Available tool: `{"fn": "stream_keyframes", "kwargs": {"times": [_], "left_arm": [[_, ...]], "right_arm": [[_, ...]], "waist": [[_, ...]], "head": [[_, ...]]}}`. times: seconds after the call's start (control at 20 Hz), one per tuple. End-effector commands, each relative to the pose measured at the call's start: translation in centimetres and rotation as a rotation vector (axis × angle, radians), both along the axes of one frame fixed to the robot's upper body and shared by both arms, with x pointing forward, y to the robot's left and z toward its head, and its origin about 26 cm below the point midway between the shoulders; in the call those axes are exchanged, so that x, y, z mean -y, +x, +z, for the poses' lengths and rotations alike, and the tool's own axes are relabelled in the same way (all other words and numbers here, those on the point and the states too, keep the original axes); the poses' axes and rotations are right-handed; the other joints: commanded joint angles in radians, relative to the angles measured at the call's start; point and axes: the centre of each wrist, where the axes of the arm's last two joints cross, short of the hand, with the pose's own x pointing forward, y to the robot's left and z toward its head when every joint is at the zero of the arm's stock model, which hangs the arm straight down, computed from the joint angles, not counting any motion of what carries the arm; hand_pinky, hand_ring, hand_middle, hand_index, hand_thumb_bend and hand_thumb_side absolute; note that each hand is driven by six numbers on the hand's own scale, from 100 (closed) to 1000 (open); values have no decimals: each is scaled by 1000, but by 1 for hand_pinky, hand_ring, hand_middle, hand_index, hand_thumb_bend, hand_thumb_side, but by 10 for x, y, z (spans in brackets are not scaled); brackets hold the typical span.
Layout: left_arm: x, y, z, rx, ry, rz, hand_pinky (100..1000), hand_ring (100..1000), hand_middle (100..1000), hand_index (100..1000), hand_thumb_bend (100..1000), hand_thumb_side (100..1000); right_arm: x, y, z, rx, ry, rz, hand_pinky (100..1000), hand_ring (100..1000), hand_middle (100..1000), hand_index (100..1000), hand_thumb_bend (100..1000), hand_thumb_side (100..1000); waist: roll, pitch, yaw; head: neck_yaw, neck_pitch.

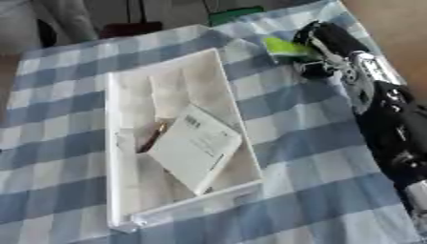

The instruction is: Pick up objects on the table and place them in the box.

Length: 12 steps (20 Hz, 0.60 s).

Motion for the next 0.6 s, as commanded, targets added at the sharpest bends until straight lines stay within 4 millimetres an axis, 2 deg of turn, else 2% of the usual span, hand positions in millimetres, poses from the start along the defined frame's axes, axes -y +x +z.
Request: {"fn": "stream_keyframes", "kwargs": {"times": [0.05,0.2,0.6], "left_arm": [[-1,-2,9,27,7,-5,522,613,821,926,229,935],[-1,-2,8,21,7,-6,522,613,821,926,230,934],[-2,-2,8,13,5,-4,523,613,821,926,233,930]], "right_arm": [[0,-3,19,57,6,25,557,504,482,524,100,100],[-7,-5,25,68,30,72,556,501,483,526,100,104],[-22,-11,34,77,87,158,558,499,491,540,100,276]], "waist": [[-7,-25,-5],[-10,-32,-13],[-19,-43,-20]], "head": [[-1,-6],[-2,-3],[-3,2]]}}
